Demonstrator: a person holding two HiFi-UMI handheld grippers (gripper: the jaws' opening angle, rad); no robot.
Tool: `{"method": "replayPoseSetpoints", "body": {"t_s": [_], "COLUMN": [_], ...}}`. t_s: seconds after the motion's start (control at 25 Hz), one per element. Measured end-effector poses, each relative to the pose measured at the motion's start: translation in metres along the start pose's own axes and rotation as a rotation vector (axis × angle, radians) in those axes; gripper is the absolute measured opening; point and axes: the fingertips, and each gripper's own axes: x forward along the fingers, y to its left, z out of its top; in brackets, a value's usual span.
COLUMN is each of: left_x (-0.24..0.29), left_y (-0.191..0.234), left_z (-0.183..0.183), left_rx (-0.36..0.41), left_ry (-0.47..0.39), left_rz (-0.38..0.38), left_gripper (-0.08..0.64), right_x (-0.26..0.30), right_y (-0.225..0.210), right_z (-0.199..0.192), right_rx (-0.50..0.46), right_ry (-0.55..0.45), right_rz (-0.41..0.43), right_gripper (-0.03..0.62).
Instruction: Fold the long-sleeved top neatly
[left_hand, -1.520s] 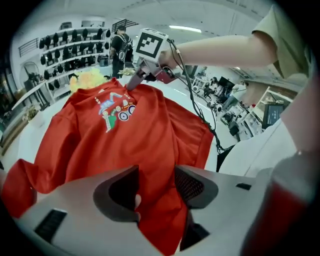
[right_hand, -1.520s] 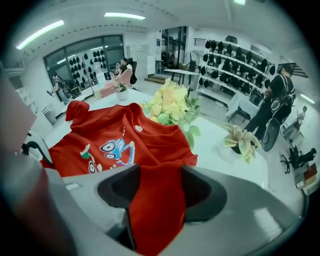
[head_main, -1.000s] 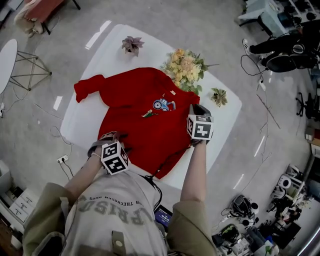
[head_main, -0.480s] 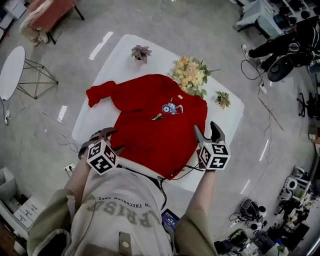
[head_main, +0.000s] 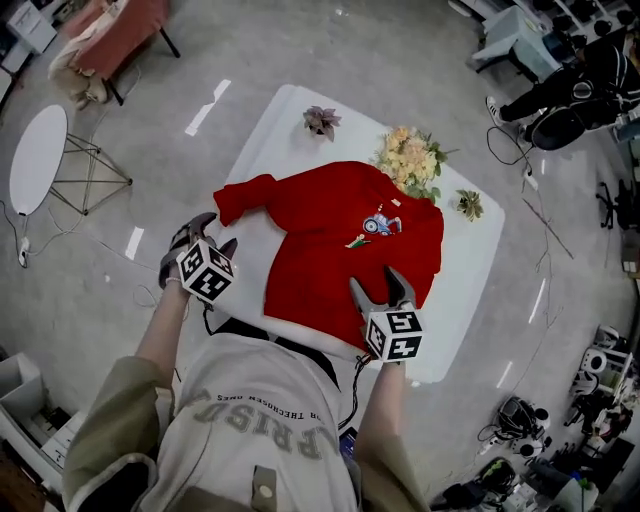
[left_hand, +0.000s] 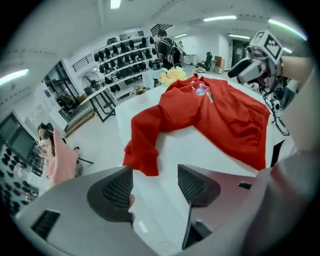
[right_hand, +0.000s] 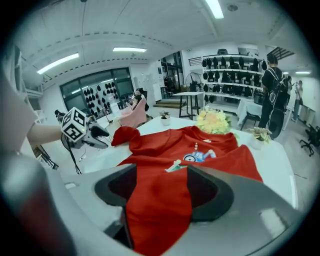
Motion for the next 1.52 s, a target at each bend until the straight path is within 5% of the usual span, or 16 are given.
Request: {"method": "replayPoseSetpoints", "body": {"t_s": [0.16, 0.32, 0.52, 0.72, 0.84, 1.0, 1.12, 1.28, 1.52], "left_x": [0.018, 0.034, 0.015, -0.036, -0.064, -0.084, -0.095, -0.087, -0.038], "left_y": [0.027, 0.028, 0.013, -0.036, -0.089, -0.162, -0.200, -0.246, -0.309], "left_z": [0.016, 0.027, 0.037, 0.046, 0.055, 0.076, 0.097, 0.106, 0.105], "left_rx": [0.021, 0.077, 0.118, 0.197, 0.175, 0.048, 0.004, 0.081, 0.231], "left_ry": [-0.034, -0.017, -0.063, -0.138, -0.192, -0.259, -0.301, -0.254, -0.140], "left_rz": [0.046, -0.006, -0.081, -0.175, -0.302, -0.510, -0.581, -0.559, -0.429], "left_gripper": [0.267, 0.262, 0.058, 0.046, 0.046, 0.046, 0.046, 0.046, 0.049], "right_x": [0.015, 0.026, 0.034, 0.035, 0.032, 0.017, -0.002, -0.028, -0.051], "right_y": [0.039, 0.066, 0.087, 0.092, 0.085, 0.065, 0.044, 0.014, -0.022], "right_z": [-0.002, -0.003, 0.000, 0.002, -0.006, -0.024, -0.041, -0.065, -0.084], "right_rx": [0.006, 0.010, -0.046, -0.109, -0.122, -0.125, -0.124, -0.124, -0.133], "right_ry": [0.013, 0.029, 0.046, 0.062, 0.082, 0.117, 0.139, 0.153, 0.151], "right_rz": [0.005, 0.016, 0.020, 0.028, 0.028, 0.005, -0.010, -0.019, 0.009], "right_gripper": [0.305, 0.305, 0.305, 0.305, 0.305, 0.305, 0.305, 0.305, 0.304]}}
